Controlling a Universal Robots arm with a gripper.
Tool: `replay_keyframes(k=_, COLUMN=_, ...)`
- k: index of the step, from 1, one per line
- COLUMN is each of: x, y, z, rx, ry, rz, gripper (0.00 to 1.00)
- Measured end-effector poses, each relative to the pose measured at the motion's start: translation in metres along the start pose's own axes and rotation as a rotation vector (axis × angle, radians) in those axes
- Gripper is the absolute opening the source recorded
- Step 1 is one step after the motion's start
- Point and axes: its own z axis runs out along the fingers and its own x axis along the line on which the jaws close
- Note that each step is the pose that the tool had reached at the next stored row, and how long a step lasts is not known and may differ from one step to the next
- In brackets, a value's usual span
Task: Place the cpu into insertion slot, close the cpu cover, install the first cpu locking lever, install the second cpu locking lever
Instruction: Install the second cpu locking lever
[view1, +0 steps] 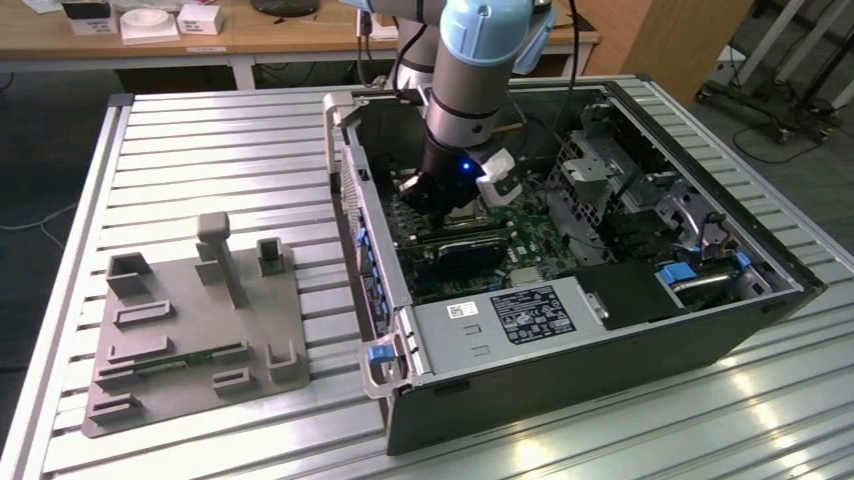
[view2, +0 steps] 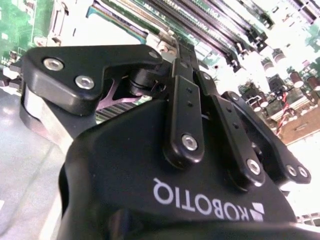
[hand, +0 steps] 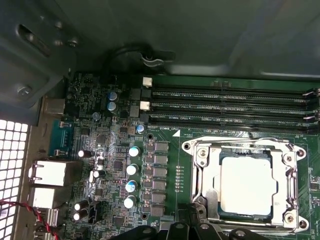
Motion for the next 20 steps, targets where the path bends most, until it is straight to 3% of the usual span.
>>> replay_keyframes(k=7, x=0.0, y=-0.0004, z=-0.0001, rx=0.0116, ry=0.0006, rz=-0.001, gripper=0.1)
replay_keyframes(k=20, x=0.0019, y=-0.0002, z=-0.0001, rx=0.0119, ry=0.0008, rz=-0.002, gripper=0.1)
